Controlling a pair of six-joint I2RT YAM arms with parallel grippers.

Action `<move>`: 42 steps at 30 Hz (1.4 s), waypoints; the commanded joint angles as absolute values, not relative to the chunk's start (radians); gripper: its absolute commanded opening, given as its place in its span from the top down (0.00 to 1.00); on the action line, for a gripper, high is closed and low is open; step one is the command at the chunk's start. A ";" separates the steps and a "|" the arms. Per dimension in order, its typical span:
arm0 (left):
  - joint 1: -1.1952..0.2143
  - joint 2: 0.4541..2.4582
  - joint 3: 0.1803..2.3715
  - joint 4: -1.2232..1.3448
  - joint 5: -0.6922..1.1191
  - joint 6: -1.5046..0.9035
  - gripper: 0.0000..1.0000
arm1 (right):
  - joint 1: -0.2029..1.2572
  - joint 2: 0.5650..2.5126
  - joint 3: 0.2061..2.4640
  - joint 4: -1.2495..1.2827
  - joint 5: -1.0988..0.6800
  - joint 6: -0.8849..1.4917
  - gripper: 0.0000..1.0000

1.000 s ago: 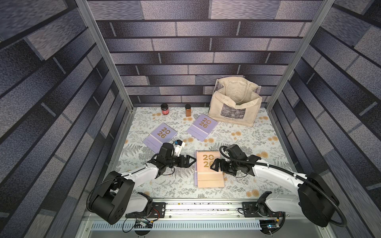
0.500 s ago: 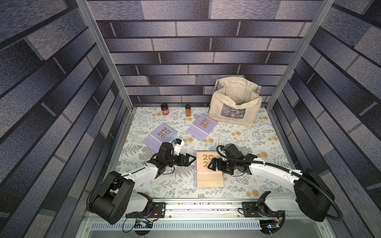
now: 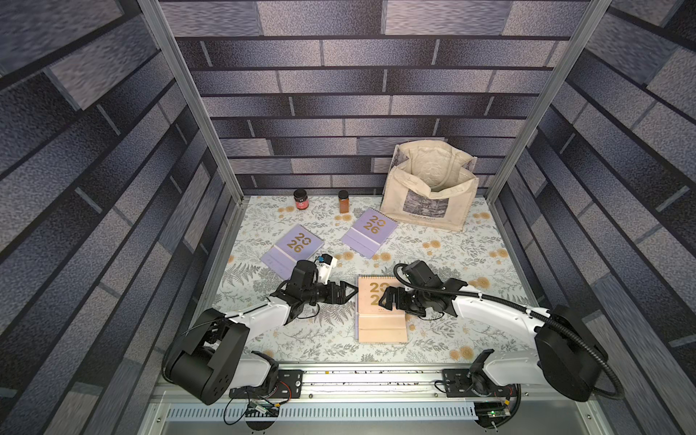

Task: Stack the calendars
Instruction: Adjust the calendar at the calendar.

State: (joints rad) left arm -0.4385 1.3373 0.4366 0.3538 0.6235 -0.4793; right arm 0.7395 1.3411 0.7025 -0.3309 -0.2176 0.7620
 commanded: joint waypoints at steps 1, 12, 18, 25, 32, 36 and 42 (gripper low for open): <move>-0.446 1.350 0.460 0.377 0.632 -0.484 0.00 | 0.746 1.352 0.730 -0.370 -0.191 0.769 0.00; -0.453 1.356 0.474 0.374 0.634 -0.483 0.00 | 0.763 1.398 0.763 -0.394 -0.158 0.783 0.00; -0.456 1.358 0.476 0.375 0.637 -0.480 0.00 | 0.772 1.417 0.780 -0.401 -0.151 0.787 0.00; -0.459 1.365 0.477 0.377 0.638 -0.480 0.00 | 0.784 1.445 0.794 -0.403 -0.145 0.802 0.00; -0.460 1.362 0.476 0.377 0.639 -0.477 0.00 | 0.798 1.484 0.819 -0.408 -0.137 0.810 0.00; -0.460 1.362 0.476 0.377 0.641 -0.475 0.00 | 0.808 1.501 0.840 -0.413 -0.133 0.810 0.00; -0.460 1.362 0.474 0.377 0.643 -0.471 0.00 | 0.814 1.520 0.848 -0.409 -0.134 0.818 0.00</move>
